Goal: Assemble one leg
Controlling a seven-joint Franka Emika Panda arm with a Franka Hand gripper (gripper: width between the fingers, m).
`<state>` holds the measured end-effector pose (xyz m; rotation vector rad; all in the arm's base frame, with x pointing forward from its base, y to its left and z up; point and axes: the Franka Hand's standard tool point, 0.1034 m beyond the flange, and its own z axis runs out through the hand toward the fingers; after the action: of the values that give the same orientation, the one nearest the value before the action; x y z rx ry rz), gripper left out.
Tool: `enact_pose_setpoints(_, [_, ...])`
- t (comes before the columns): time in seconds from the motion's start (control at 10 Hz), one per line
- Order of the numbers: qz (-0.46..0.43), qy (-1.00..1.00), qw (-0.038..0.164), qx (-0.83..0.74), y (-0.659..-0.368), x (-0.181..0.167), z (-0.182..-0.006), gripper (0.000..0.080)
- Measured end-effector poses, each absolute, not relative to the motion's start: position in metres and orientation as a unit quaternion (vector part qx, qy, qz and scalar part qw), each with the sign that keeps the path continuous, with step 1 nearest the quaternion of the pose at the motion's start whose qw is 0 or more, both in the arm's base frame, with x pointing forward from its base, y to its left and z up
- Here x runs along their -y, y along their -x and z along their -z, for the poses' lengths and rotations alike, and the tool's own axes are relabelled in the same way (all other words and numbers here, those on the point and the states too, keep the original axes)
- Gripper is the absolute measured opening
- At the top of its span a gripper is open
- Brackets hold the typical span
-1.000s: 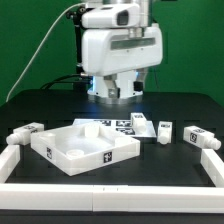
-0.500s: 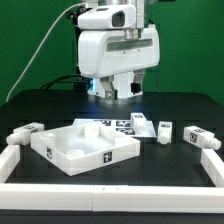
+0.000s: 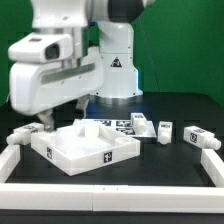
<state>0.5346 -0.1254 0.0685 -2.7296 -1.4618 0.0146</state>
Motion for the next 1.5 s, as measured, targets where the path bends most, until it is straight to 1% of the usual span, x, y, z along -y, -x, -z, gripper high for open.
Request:
enact_pose_setpoints(0.3, [-0.004, 0.881, 0.022, 0.473, -0.535, 0.125, -0.068, 0.0649])
enact_pose_setpoints(0.4, [-0.007, 0.884, 0.026, 0.467, -0.532, 0.126, -0.064, 0.0649])
enact_pose_setpoints(0.5, [-0.021, 0.895, 0.04, 0.444, -0.525, 0.135, -0.045, 0.0649])
enact_pose_setpoints(0.6, [-0.018, 0.897, 0.035, 0.44, -0.525, 0.139, -0.031, 0.0649])
enact_pose_setpoints(0.7, [-0.009, 0.9, 0.024, 0.435, -0.523, 0.14, -0.021, 0.0649])
enact_pose_setpoints(0.8, [-0.011, 0.899, 0.03, 0.436, -0.517, 0.143, -0.014, 0.0649])
enact_pose_setpoints(0.9, [-0.012, 0.9, 0.03, 0.434, -0.517, 0.143, -0.015, 0.0649])
enact_pose_setpoints(1.0, [-0.012, 0.9, 0.03, 0.435, -0.518, 0.143, -0.015, 0.0522])
enact_pose_setpoints(1.1, [-0.012, 0.9, 0.03, 0.435, -0.517, 0.143, -0.014, 0.0522])
enact_pose_setpoints(1.3, [-0.012, 0.9, 0.031, 0.435, -0.517, 0.142, -0.014, 0.0236])
enact_pose_setpoints(1.4, [-0.012, 0.9, 0.031, 0.435, -0.517, 0.142, -0.014, 0.0236])
enact_pose_setpoints(1.5, [-0.012, 0.904, 0.03, 0.427, -0.518, 0.142, -0.015, 0.0078])
